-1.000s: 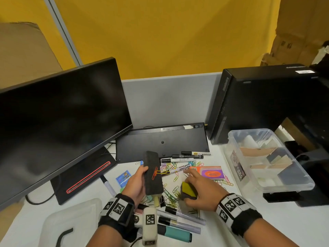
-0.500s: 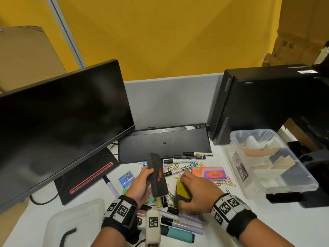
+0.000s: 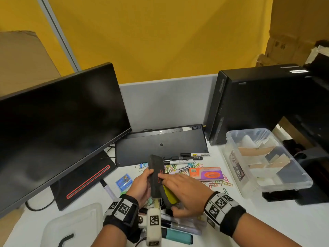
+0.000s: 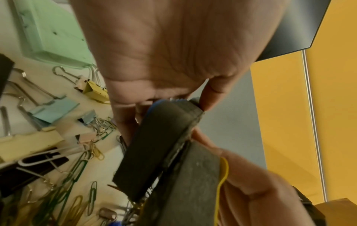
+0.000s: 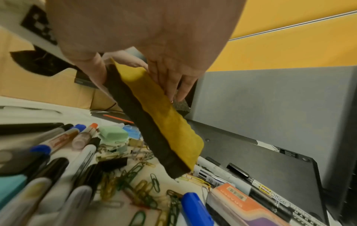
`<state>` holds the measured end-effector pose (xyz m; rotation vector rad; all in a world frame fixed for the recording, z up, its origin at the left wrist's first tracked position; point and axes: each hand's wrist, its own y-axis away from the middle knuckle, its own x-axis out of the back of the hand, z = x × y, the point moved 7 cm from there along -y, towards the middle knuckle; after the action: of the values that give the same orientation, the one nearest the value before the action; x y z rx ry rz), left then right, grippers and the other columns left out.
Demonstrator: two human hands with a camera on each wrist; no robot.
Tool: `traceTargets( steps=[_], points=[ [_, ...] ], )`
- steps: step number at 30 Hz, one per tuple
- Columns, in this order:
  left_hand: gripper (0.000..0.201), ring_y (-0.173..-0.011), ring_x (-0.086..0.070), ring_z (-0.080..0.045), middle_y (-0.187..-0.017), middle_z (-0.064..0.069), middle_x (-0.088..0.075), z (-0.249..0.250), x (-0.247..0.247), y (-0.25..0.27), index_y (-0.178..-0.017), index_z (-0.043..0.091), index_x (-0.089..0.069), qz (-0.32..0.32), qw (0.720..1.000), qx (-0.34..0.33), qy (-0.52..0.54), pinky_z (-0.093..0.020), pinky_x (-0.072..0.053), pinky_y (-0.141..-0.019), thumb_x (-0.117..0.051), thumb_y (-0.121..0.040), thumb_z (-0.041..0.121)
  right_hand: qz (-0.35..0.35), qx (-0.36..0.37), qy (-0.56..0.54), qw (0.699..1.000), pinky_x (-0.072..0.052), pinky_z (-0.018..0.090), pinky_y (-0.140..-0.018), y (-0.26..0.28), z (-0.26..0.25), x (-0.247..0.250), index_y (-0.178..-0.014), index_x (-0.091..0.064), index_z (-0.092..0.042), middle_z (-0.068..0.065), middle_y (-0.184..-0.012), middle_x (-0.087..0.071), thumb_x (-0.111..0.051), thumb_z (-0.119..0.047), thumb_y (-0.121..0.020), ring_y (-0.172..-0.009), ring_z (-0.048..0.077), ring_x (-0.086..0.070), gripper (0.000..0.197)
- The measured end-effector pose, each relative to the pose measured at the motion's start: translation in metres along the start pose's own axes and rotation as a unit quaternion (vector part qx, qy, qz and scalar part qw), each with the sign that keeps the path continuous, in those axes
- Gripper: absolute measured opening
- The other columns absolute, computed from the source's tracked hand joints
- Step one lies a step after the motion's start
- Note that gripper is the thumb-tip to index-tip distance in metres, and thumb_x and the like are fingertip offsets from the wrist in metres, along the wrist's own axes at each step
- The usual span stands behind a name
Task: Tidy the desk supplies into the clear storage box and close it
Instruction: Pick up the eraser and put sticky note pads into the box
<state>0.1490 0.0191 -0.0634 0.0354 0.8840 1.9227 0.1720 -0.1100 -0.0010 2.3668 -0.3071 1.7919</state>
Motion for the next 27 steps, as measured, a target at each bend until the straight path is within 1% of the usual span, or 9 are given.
traceTargets(
  steps=[3,6,9,12,15,19,21,24,27],
  points=[
    [0.041,-0.104,-0.061,-0.034,-0.115,-0.028,-0.063,0.001,0.001,0.0,-0.124,-0.002,-0.054,0.003,1.0,0.007,0.002,-0.048,-0.047,-0.096,-0.039,-0.097,0.025,-0.013,0.003,0.008,1.0,-0.025,0.034,-0.115,0.001,0.003,-0.006,-0.139,-0.032,-0.013,0.006,-0.155,-0.022,-0.055,-0.044,-0.079,-0.135,0.022,-0.034,0.071],
    [0.041,-0.106,-0.062,-0.036,-0.113,-0.026,-0.065,-0.001,0.002,-0.001,-0.123,0.001,-0.054,0.001,1.0,0.007,-0.002,-0.049,-0.048,-0.093,-0.04,-0.097,0.028,-0.025,0.001,0.012,1.0,-0.017,0.03,-0.113,0.004,0.007,-0.009,-0.14,-0.03,-0.01,0.009,-0.156,-0.019,-0.054,-0.042,-0.081,-0.138,0.023,-0.031,0.072],
    [0.037,-0.105,-0.062,-0.035,-0.112,-0.026,-0.065,0.001,0.001,0.001,-0.121,0.003,-0.055,-0.003,1.0,-0.002,-0.021,-0.048,-0.05,-0.09,-0.04,-0.098,0.028,-0.045,-0.011,0.009,0.999,-0.024,0.035,-0.115,0.007,0.01,-0.013,-0.142,-0.027,-0.01,0.01,-0.156,-0.02,-0.054,-0.043,-0.082,-0.137,0.025,-0.031,0.073],
    [0.033,-0.105,-0.062,-0.034,-0.11,-0.024,-0.066,0.004,-0.003,0.005,-0.117,0.007,-0.057,-0.007,0.999,-0.009,-0.047,-0.047,-0.049,-0.092,-0.04,-0.098,0.029,-0.056,-0.032,0.004,0.998,-0.032,0.042,-0.111,0.01,0.014,-0.015,-0.141,-0.027,-0.01,0.012,-0.148,-0.032,-0.055,-0.045,-0.082,-0.132,0.027,-0.036,0.073],
    [0.031,-0.107,-0.061,-0.031,-0.114,-0.023,-0.063,0.005,-0.007,0.006,-0.118,0.013,-0.057,-0.015,0.996,-0.025,-0.089,-0.047,-0.048,-0.095,-0.041,-0.097,0.03,-0.02,-0.011,0.023,0.999,-0.03,0.04,-0.113,0.009,0.008,-0.012,-0.139,-0.03,-0.01,0.012,-0.154,-0.021,-0.052,-0.047,-0.081,-0.136,0.028,-0.032,0.072],
    [0.033,-0.092,-0.064,-0.028,-0.109,-0.024,-0.064,0.008,-0.011,0.008,-0.115,0.012,-0.058,-0.007,0.993,-0.031,-0.113,-0.041,-0.053,-0.079,-0.04,-0.097,0.033,0.018,-0.008,0.018,1.0,-0.034,0.035,-0.108,0.004,0.001,-0.012,-0.133,-0.037,-0.009,0.012,-0.157,-0.015,-0.052,-0.044,-0.078,-0.132,0.027,-0.038,0.067],
    [0.033,-0.089,-0.064,-0.028,-0.103,-0.021,-0.066,0.01,-0.009,0.009,-0.114,0.012,-0.058,-0.004,0.993,-0.031,-0.112,-0.039,-0.054,-0.075,-0.041,-0.097,0.033,0.018,-0.022,0.019,0.999,-0.03,0.035,-0.11,0.004,0.005,-0.015,-0.133,-0.036,-0.009,0.012,-0.158,-0.013,-0.051,-0.045,-0.078,-0.134,0.027,-0.035,0.068],
    [0.032,-0.098,-0.064,-0.03,-0.109,-0.02,-0.064,0.009,-0.008,0.011,-0.118,0.016,-0.055,-0.013,0.992,-0.035,-0.124,-0.041,-0.053,-0.08,-0.039,-0.098,0.034,-0.021,-0.028,0.05,0.998,-0.025,0.038,-0.112,0.008,0.015,-0.028,-0.133,-0.034,-0.009,0.016,-0.152,-0.026,-0.051,-0.048,-0.079,-0.134,0.03,-0.035,0.068],
    [0.031,-0.099,-0.062,-0.031,-0.113,-0.02,-0.062,0.01,-0.003,0.014,-0.121,0.018,-0.051,-0.008,0.993,-0.038,-0.114,-0.04,-0.052,-0.076,-0.038,-0.098,0.034,-0.081,-0.044,0.072,0.993,-0.038,0.045,-0.104,0.015,0.023,-0.04,-0.126,-0.038,-0.013,0.012,-0.126,-0.05,-0.054,-0.053,-0.078,-0.112,0.03,-0.049,0.064]
  ],
)
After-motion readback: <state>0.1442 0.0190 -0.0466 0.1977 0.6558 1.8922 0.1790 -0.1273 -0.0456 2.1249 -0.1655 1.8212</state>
